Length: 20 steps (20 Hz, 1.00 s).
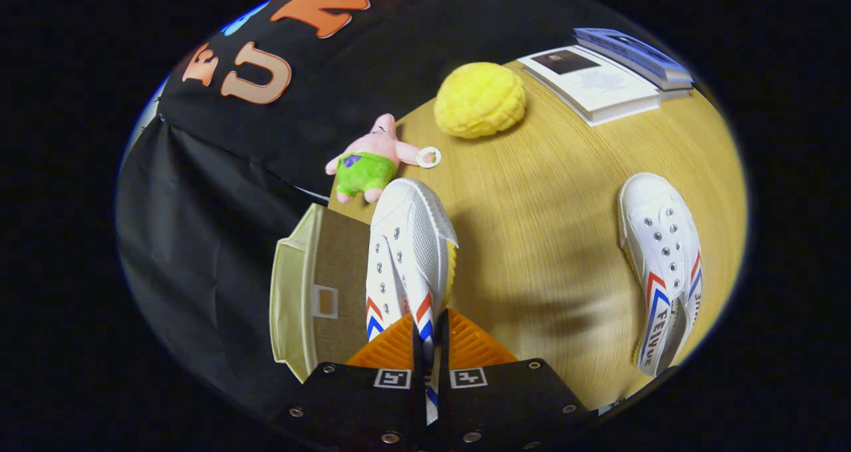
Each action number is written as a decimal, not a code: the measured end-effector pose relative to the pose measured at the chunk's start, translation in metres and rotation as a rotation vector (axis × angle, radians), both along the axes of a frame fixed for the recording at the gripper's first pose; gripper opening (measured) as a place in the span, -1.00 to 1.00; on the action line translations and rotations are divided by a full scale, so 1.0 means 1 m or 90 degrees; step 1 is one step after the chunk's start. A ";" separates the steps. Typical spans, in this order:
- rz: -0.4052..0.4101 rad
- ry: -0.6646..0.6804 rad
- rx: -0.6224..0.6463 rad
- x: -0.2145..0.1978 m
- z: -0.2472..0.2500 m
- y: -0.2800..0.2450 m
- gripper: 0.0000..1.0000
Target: Open the storage box then place both shoes into the box .Put the left shoe in first, then the right shoe, with the right side of both shoes facing outward in a uniform manner.
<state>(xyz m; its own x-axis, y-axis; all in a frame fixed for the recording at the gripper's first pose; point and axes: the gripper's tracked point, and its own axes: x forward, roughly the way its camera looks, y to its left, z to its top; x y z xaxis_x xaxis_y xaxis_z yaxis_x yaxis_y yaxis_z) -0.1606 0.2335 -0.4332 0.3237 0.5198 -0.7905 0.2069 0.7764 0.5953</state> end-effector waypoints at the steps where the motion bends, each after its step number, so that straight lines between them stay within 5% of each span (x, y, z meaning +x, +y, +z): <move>1: 0.002 -0.016 0.004 0.009 0.014 0.007 -0.86; 9: 0.033 -0.075 0.048 0.055 0.079 0.083 -0.86; 16: 0.154 -0.135 0.054 0.046 0.075 0.185 -0.86; 20: 0.229 -0.145 -0.007 0.028 0.054 0.207 -0.86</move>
